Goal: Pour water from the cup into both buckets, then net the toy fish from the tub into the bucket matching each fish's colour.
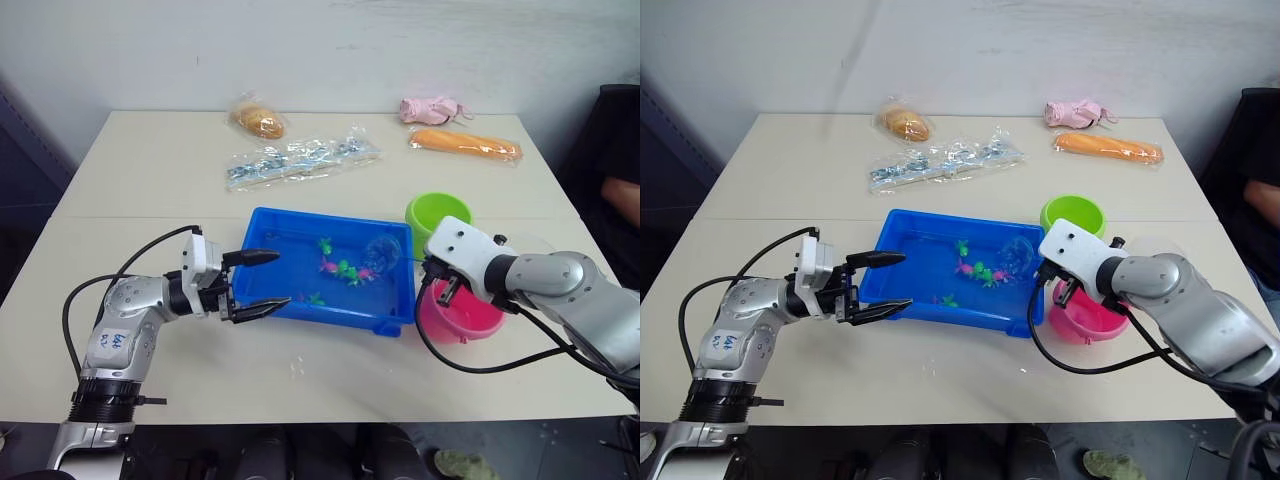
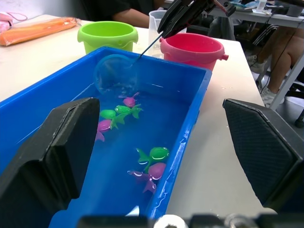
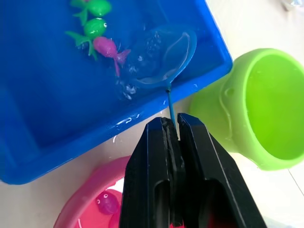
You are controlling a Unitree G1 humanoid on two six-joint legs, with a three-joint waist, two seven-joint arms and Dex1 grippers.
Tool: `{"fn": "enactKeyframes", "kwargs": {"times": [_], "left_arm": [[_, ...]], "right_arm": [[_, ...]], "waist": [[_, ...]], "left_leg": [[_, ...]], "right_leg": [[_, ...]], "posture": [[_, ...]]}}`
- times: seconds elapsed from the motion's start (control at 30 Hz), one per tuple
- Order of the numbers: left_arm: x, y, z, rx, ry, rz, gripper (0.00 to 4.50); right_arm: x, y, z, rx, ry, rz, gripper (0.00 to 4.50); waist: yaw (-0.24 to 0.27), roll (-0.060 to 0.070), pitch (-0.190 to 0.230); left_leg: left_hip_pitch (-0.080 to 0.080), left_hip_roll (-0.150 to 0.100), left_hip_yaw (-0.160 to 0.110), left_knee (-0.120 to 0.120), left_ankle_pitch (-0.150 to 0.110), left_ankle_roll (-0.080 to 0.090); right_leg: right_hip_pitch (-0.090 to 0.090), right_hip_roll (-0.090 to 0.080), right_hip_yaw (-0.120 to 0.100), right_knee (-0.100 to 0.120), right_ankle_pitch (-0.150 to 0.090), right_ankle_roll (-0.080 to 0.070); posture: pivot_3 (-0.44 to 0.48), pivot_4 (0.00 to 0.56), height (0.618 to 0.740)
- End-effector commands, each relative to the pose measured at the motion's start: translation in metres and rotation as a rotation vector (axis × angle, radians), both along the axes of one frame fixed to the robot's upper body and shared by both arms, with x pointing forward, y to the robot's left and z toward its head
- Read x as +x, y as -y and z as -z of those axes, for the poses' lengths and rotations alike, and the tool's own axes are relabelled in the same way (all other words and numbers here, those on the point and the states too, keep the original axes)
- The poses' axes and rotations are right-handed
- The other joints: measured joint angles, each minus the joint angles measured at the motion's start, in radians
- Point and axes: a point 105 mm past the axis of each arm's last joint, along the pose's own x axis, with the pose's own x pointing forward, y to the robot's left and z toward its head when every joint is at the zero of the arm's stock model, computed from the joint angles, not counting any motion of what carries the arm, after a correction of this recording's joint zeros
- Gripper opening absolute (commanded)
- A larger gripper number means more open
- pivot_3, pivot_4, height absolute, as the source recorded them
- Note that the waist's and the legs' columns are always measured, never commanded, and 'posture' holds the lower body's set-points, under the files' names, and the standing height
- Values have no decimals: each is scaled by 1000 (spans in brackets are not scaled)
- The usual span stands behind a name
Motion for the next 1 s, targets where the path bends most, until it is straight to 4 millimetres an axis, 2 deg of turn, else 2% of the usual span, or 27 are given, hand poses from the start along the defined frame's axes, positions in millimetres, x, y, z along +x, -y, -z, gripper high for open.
{"fn": "enactKeyframes", "kwargs": {"times": [0.03,0.13,0.33,0.63,0.77,1.0], "left_arm": [[-4,1,-11,-7,58,8,4470],[-5,1,-11,-8,59,6,4470],[-6,1,-10,-8,60,0,4470],[-6,2,-10,-14,62,-1,4470],[-6,2,-10,-14,60,0,4470],[-8,1,-10,-9,56,-3,4470]], "right_arm": [[-3,-8,-2,54,-60,-5,0],[-5,-12,-2,106,-110,6,0],[-10,-8,1,115,-150,35,0],[-25,-12,12,114,-240,-26,0],[-27,-18,15,183,-274,-28,0],[-28,-18,21,275,-329,8,0]], "waist": [[1,0,0],[0,0,0],[0,0,0],[0,0,0],[0,0,0],[1,0,0]], "left_leg": [[0,0,0,0,0,0],[0,0,-1,0,0,0],[-4,0,-2,1,0,0],[-6,-1,-3,1,0,0],[-6,0,-3,1,0,-1],[-6,0,-4,1,0,-1]], "right_leg": [[0,0,0,0,0,0],[0,0,-1,0,0,0],[-2,0,-2,0,0,0],[-3,0,-3,0,0,0],[-3,0,-4,0,0,0],[-3,1,-4,0,0,0]], "posture": [[0,150,740],[0,150,740],[0,150,740],[0,150,740],[0,150,740],[0,150,740]]}}
